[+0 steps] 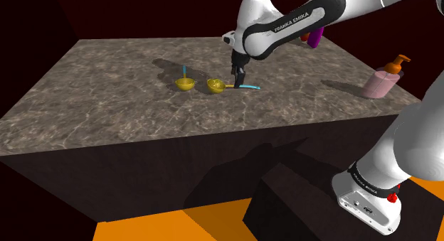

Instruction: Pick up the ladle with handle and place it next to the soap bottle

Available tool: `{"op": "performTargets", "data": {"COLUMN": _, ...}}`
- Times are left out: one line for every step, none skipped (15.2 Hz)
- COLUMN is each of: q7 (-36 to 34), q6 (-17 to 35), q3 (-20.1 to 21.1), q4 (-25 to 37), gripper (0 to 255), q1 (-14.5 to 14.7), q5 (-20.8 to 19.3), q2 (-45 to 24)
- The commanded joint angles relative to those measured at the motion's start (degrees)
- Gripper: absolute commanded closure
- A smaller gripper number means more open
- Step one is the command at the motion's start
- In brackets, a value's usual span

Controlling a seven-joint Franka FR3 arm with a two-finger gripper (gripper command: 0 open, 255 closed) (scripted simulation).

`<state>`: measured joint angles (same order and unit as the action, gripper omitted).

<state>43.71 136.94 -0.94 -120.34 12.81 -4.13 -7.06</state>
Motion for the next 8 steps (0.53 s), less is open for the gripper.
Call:
{"op": "performTargets", "data": {"q7": 1.44, "q6": 1.55, "q3": 0.54, "q4": 1.85, "gripper": 0, "q1": 0.47, "q5": -0.58, "q2": -2.44}}
{"op": "performTargets", "data": {"q7": 1.41, "q6": 2.18, "q3": 0.52, "q4": 1.78, "gripper": 0, "q1": 0.45, "q5": -0.61, "q2": -3.00}}
{"op": "performTargets", "data": {"q7": 1.39, "q6": 2.81, "q3": 0.49, "q4": 1.71, "gripper": 0, "q1": 0.43, "q5": -0.65, "q2": -3.56}}
{"op": "performTargets", "data": {"q7": 1.36, "q6": 3.43, "q3": 0.47, "q4": 1.66, "gripper": 0, "q1": 0.41, "q5": -0.69, "q2": -4.13}}
{"op": "performTargets", "data": {"q7": 1.34, "q6": 4.05, "q3": 0.45, "q4": 1.62, "gripper": 0, "q1": 0.39, "q5": -0.73, "q2": -4.71}}
{"op": "performTargets", "data": {"q7": 1.31, "q6": 4.66, "q3": 0.42, "q4": 1.60, "gripper": 0, "q1": 0.38, "q5": -0.76, "q2": -5.29}}
{"op": "performTargets", "data": {"q7": 1.29, "q6": 5.27, "q3": 0.40, "q4": 1.58, "gripper": 0, "q1": 0.36, "q5": -0.80, "q2": -5.89}}
{"op": "performTargets", "data": {"q7": 1.25, "q6": 6.22, "q3": 0.36, "q4": 1.59, "gripper": 0, "q1": 0.34, "q5": -0.86, "q2": -6.84}}
